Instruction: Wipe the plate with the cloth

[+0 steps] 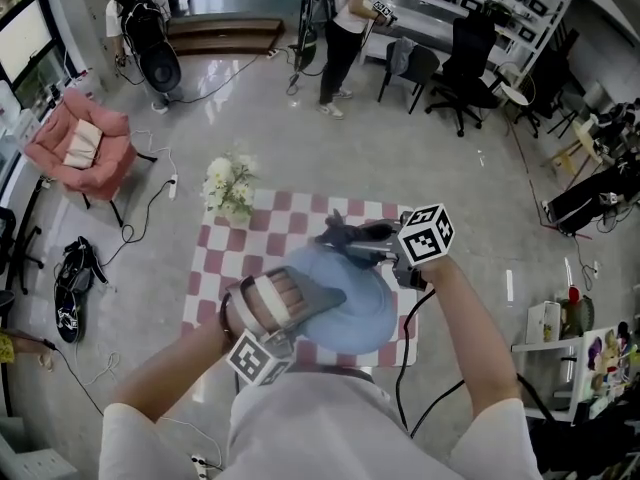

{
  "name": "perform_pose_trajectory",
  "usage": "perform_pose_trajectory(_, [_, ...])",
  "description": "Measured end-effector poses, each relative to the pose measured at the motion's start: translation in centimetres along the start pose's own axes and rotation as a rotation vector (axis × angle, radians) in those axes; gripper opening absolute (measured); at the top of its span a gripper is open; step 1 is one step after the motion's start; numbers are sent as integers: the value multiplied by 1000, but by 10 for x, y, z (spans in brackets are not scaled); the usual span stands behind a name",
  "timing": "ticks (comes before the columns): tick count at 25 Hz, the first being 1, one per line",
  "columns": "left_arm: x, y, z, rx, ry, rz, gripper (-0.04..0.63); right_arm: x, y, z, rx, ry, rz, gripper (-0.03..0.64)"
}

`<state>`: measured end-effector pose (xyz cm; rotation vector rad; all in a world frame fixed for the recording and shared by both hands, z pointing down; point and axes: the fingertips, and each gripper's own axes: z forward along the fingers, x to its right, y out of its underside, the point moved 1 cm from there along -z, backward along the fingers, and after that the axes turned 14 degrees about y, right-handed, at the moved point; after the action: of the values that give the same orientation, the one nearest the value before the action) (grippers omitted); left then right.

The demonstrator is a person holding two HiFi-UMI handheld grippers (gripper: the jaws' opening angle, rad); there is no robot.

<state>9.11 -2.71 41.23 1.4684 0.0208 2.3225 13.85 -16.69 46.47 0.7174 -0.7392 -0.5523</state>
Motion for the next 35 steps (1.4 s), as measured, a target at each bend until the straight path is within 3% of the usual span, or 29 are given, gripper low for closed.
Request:
perform_pose_trajectory(15, [12,-11,12,31,43,57,75,-47,-22,27,-63,-99,-122,132])
perform_pose_trajectory(28, [26,-11,11,56,87,77,75,-113,-39,41,-89,-278,-221,132])
perform_pose_trajectory(35, [35,-6,4,45,85,115,75,-108,-45,67,-106,-256,-166,132])
